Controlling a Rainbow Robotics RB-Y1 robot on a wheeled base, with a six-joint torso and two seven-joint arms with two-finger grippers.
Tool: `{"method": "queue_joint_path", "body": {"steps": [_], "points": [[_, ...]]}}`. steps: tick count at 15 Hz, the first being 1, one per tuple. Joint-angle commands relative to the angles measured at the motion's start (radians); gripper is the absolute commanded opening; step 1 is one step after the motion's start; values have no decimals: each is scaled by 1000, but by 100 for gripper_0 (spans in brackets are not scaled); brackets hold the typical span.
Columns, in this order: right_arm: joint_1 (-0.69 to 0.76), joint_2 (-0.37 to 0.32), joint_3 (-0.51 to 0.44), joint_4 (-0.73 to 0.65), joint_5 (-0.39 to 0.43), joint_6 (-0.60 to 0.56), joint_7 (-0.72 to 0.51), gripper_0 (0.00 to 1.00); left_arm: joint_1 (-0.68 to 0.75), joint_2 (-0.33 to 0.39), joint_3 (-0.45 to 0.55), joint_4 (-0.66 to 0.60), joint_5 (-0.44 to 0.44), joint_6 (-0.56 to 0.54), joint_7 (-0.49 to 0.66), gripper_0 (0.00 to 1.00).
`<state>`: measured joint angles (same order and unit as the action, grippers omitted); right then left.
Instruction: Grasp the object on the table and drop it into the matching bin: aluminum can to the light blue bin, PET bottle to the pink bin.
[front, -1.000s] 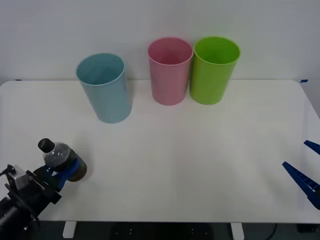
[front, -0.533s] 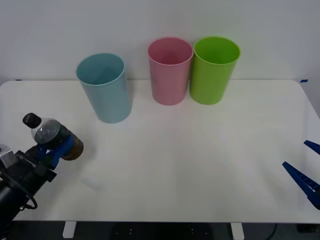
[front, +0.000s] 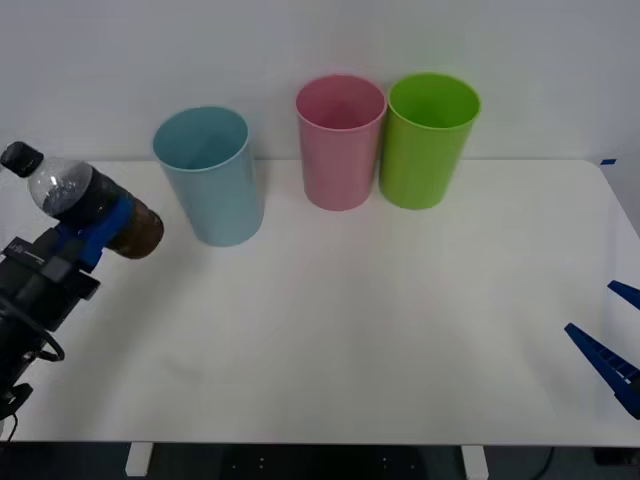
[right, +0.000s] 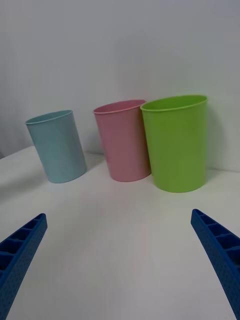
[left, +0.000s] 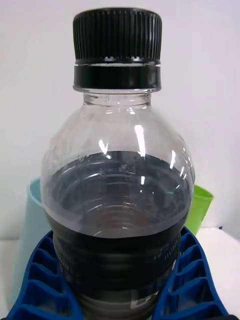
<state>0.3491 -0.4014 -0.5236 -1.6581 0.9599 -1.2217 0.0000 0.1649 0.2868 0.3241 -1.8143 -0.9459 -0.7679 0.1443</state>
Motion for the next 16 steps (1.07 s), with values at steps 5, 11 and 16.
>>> {"method": "queue_joint_path", "body": {"steps": [5,11,16], "points": [[0,0,0,0,0,0,0,100,-59,6,50,-158,-146,55,287,0],[0,0,0,0,0,0,0,100,-222,58,6,-149,-336,113,497,0],[0,0,0,0,0,0,0,100,-438,58,-48,39,-448,113,500,0]]}}
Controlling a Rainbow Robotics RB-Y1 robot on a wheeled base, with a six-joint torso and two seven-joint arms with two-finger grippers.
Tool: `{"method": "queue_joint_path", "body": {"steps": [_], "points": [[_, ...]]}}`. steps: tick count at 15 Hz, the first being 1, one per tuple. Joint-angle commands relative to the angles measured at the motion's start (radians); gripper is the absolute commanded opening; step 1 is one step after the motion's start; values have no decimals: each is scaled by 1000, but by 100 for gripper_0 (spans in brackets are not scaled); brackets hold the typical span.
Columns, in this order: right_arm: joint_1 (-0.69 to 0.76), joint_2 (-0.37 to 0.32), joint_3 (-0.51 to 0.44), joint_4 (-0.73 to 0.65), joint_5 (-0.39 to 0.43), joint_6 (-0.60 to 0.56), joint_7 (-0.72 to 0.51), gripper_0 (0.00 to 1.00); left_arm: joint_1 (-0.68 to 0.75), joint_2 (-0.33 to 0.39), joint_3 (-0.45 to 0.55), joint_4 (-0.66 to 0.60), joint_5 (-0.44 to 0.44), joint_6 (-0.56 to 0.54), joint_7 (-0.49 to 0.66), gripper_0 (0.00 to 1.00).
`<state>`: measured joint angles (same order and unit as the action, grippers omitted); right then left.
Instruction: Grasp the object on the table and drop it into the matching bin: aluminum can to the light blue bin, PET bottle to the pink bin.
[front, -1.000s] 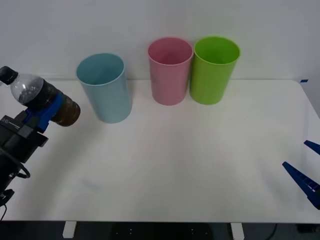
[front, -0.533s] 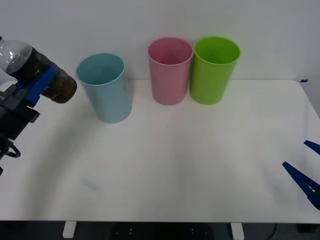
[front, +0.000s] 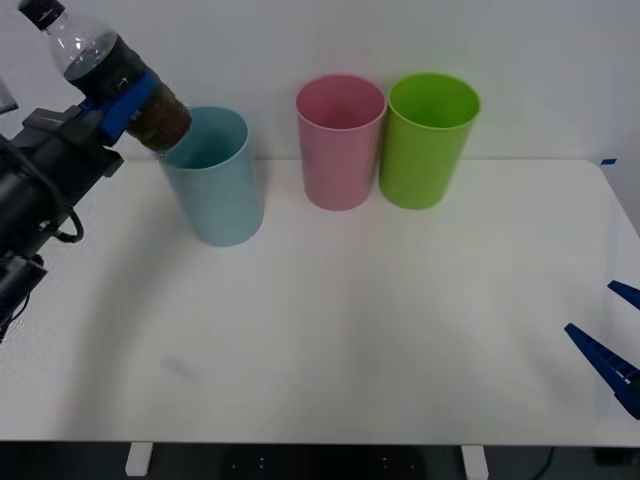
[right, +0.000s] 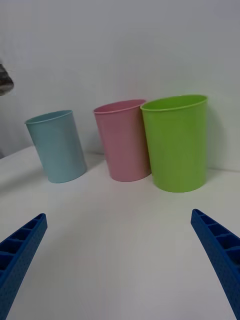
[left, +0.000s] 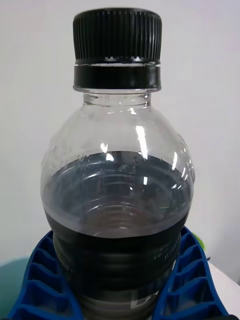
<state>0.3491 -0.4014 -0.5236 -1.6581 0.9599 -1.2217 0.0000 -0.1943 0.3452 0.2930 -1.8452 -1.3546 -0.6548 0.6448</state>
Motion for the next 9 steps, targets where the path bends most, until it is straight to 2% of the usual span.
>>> {"method": "queue_joint_path", "body": {"steps": [1,9], "points": [[0,0,0,0,0,0,0,100,-116,0,-25,106,-57,0,-2,0],[0,0,0,0,0,0,0,100,-407,-3,-123,429,-167,44,-33,0]]}}
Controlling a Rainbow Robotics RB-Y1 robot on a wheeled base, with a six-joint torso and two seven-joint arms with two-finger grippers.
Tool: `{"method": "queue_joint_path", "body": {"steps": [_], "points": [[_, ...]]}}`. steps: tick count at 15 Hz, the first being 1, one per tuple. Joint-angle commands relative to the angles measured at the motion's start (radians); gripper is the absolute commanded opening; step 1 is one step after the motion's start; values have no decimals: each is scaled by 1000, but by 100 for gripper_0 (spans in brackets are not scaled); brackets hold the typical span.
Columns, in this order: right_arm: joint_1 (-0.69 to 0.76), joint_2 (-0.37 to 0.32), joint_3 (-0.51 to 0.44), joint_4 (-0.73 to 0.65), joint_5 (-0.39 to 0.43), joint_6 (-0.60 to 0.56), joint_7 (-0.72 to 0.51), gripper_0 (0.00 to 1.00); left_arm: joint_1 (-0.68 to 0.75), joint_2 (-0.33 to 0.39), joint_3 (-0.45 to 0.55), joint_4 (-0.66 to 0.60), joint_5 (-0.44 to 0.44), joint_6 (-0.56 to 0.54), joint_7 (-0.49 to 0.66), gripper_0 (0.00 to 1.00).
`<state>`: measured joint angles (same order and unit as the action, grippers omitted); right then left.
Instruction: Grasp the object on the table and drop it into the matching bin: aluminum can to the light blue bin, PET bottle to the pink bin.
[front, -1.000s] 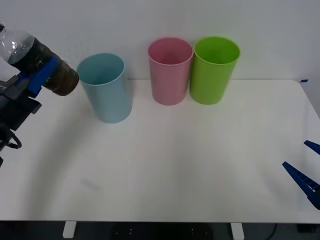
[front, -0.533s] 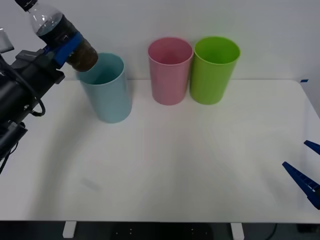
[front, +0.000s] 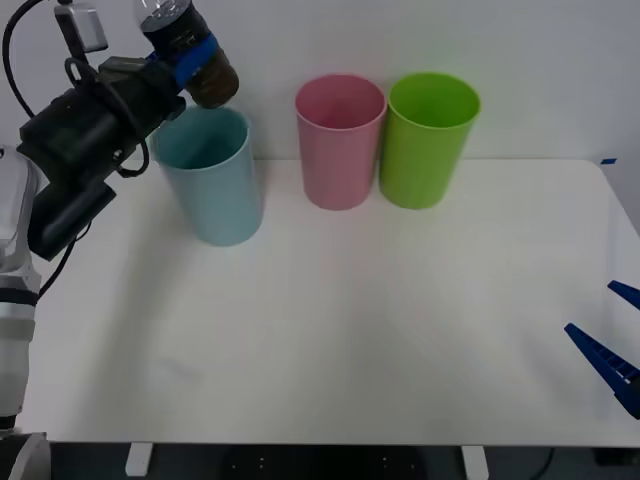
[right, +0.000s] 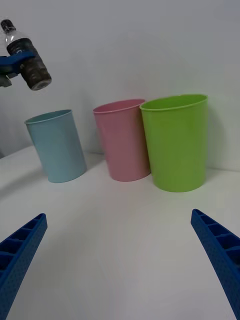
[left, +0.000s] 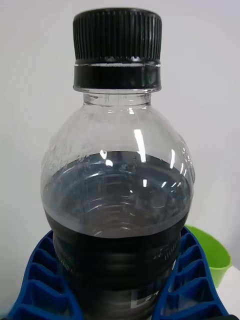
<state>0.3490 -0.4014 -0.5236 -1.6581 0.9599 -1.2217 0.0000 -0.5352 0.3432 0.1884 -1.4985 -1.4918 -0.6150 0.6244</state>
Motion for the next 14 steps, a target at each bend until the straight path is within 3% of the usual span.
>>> {"method": "queue_joint_path", "body": {"steps": [1,9,14], "points": [[0,0,0,0,0,0,0,100,-106,2,-30,133,-42,5,-32,0],[0,0,0,0,0,0,0,100,-411,-15,-141,566,-18,40,-273,0],[0,0,0,0,0,0,0,100,-519,-90,-208,676,-15,153,-296,0]]}}
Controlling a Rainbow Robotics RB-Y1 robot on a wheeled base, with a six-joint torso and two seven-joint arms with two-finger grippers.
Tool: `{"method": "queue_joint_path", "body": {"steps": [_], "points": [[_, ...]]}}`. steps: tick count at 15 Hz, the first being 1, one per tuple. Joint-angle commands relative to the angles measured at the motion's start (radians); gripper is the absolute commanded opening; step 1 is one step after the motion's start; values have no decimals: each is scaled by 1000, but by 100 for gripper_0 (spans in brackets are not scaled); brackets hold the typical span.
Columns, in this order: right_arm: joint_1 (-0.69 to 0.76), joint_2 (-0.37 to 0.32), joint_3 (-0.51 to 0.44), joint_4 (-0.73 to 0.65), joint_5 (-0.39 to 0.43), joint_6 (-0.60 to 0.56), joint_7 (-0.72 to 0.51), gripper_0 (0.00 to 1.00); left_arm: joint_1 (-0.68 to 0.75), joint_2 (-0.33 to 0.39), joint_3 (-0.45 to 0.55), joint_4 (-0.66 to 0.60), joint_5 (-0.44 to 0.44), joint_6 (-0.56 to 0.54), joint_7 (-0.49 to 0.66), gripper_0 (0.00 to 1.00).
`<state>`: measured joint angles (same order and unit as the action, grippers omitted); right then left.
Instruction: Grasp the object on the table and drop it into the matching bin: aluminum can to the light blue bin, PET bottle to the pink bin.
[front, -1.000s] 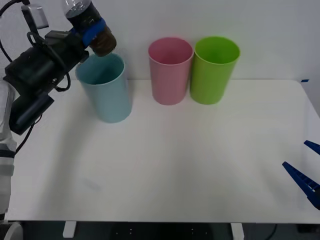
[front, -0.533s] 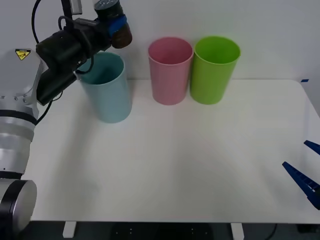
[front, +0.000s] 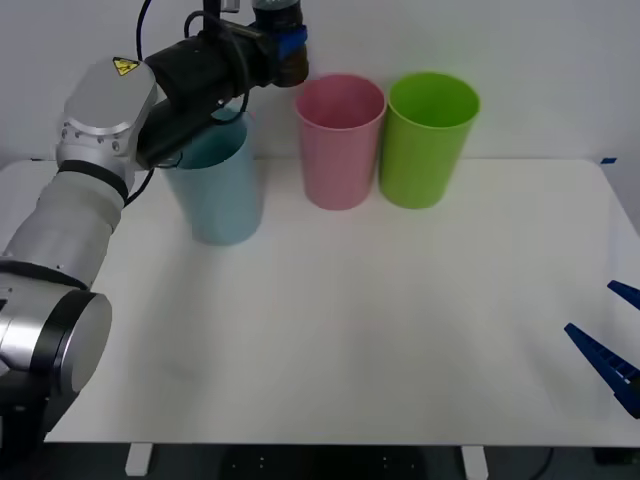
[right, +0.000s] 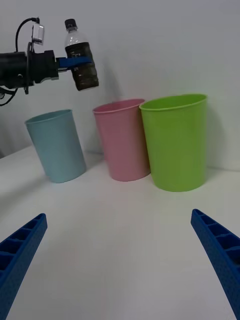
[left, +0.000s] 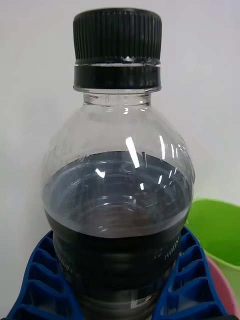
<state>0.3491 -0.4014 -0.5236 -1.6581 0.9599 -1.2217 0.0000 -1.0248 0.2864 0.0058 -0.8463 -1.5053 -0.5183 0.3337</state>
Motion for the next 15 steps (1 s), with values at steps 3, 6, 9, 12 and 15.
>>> {"method": "queue_joint_path", "body": {"steps": [3,6,9,12,15], "points": [[0,0,0,0,0,0,0,100,-50,-95,-38,27,-42,146,-7,0],[0,0,0,0,0,0,0,100,-61,-144,-38,27,-88,227,-9,0],[0,0,0,0,0,0,0,100,-70,-162,-60,27,-104,294,-16,0],[0,0,0,0,0,0,0,100,-92,-162,-90,56,-104,302,-38,0],[0,0,0,0,0,0,0,100,-104,-162,-95,76,-92,302,-84,0]]}}
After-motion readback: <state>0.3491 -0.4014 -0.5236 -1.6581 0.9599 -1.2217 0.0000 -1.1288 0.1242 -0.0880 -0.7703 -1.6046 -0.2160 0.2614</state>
